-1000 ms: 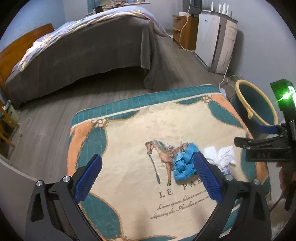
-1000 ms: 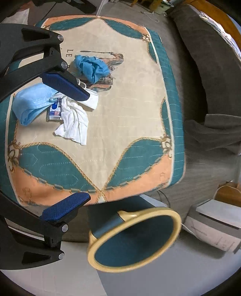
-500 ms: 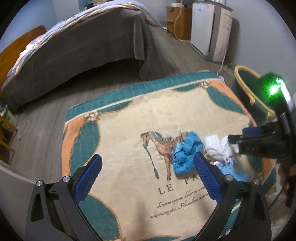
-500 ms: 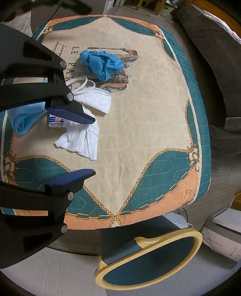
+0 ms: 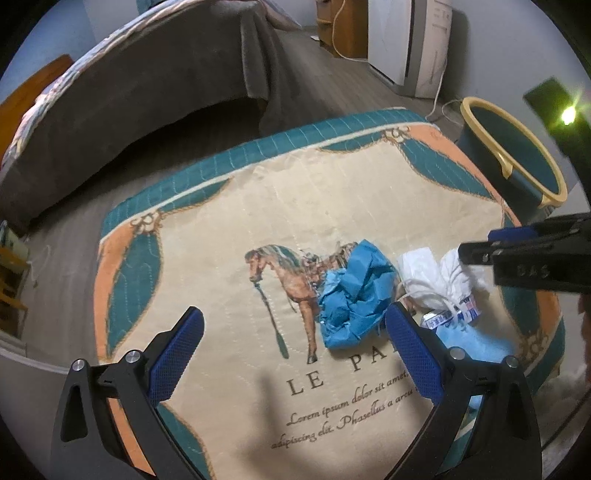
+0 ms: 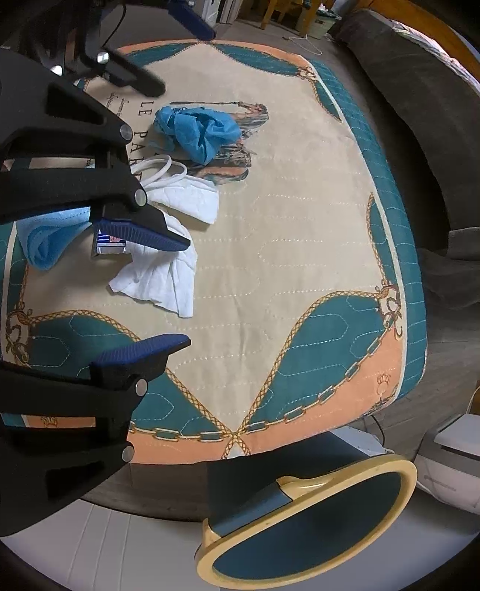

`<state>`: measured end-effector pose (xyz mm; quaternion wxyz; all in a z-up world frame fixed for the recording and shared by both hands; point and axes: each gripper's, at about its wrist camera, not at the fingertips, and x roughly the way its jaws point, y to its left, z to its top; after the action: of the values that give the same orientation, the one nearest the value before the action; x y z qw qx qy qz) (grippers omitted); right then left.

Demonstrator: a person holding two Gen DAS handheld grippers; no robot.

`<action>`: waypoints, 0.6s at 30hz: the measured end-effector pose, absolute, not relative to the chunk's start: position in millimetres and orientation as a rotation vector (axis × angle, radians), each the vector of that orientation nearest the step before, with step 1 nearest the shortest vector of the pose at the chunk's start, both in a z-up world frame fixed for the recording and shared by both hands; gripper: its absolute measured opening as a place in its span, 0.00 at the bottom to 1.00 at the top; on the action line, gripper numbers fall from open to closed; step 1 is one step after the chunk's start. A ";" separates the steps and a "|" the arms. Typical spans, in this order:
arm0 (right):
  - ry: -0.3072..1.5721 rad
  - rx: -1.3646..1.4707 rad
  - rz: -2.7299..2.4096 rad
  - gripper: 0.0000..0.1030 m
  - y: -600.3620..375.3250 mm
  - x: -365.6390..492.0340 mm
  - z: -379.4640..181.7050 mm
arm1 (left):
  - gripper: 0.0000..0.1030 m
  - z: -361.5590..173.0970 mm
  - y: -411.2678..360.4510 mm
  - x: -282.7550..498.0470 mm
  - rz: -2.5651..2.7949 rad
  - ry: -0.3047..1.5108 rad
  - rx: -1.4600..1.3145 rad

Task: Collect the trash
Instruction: 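Grasp the blue cloth with left tool while right tool grasps white tissue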

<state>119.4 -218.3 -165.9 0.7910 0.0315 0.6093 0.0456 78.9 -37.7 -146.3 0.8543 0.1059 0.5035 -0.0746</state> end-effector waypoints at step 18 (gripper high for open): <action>1.381 0.103 0.133 0.26 -208.2 120.7 -181.1 | 0.92 -174.9 -56.4 87.9 -0.239 1.107 0.180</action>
<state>120.7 -208.2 -181.1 0.7676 0.0475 0.6362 0.0611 87.9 -56.4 -174.9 0.8401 0.0853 0.5235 -0.1132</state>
